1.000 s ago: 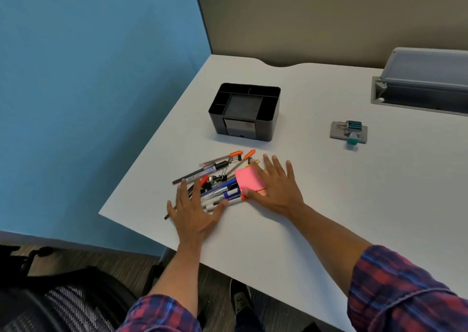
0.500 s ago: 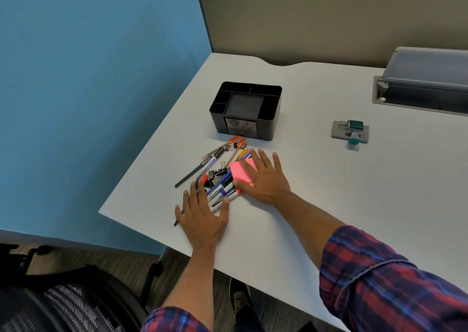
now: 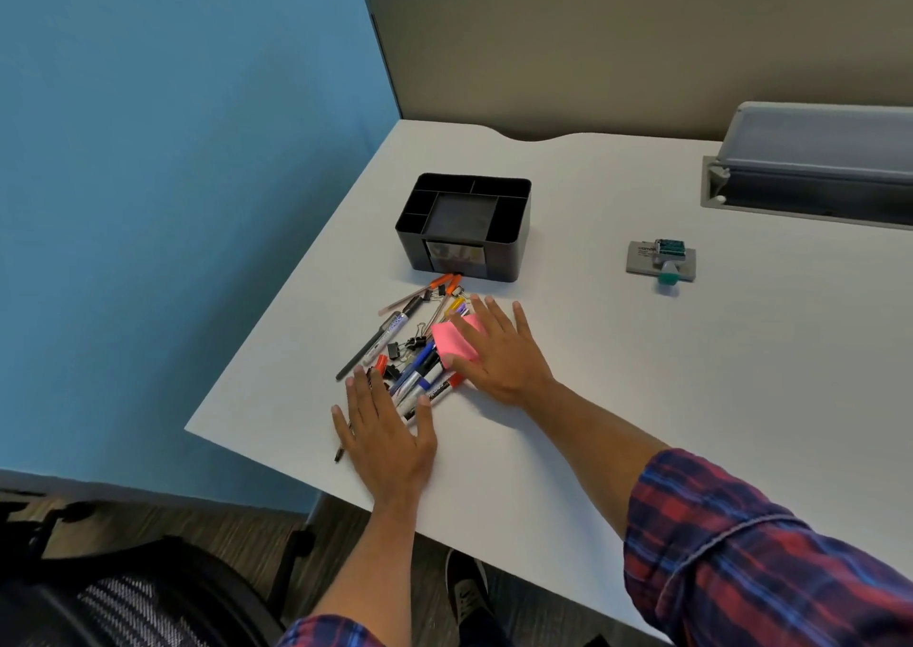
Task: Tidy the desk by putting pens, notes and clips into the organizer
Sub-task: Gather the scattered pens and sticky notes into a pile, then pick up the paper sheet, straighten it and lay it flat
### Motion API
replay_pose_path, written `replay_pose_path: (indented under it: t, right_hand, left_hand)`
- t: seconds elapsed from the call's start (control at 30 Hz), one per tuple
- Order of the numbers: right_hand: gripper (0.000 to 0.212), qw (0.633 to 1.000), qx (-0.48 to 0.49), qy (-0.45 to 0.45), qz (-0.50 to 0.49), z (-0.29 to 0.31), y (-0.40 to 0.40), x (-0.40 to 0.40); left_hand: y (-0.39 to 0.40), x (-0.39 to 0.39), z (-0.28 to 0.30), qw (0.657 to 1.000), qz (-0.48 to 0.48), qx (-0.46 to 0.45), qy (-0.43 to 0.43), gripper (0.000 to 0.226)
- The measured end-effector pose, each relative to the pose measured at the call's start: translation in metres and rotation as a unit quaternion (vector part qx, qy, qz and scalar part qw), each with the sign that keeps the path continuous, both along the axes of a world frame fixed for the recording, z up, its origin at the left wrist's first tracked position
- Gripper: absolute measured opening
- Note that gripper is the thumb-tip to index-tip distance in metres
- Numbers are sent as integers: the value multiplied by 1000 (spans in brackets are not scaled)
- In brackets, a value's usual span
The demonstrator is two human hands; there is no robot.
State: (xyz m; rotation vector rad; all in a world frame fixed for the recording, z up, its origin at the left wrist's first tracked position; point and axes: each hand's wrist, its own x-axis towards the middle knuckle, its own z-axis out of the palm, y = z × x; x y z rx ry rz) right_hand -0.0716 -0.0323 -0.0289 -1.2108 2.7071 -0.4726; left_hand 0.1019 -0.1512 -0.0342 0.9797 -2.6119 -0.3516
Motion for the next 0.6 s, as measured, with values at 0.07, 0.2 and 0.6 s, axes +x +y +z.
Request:
replay_pose_path:
  t: [0.07, 0.2, 0.6]
  right_hand:
    - [65, 998, -57, 29, -4, 4, 12, 8]
    - [34, 987, -128, 101, -7, 1, 46, 21]
    - [8, 930, -176, 145, -287, 11, 180, 35]
  left_hand:
    - [8, -3, 4, 998, -39, -4, 44, 67]
    - [32, -17, 15, 986, -131, 4, 104, 31]
    - [157, -100, 34, 947, -303, 61, 90, 18]
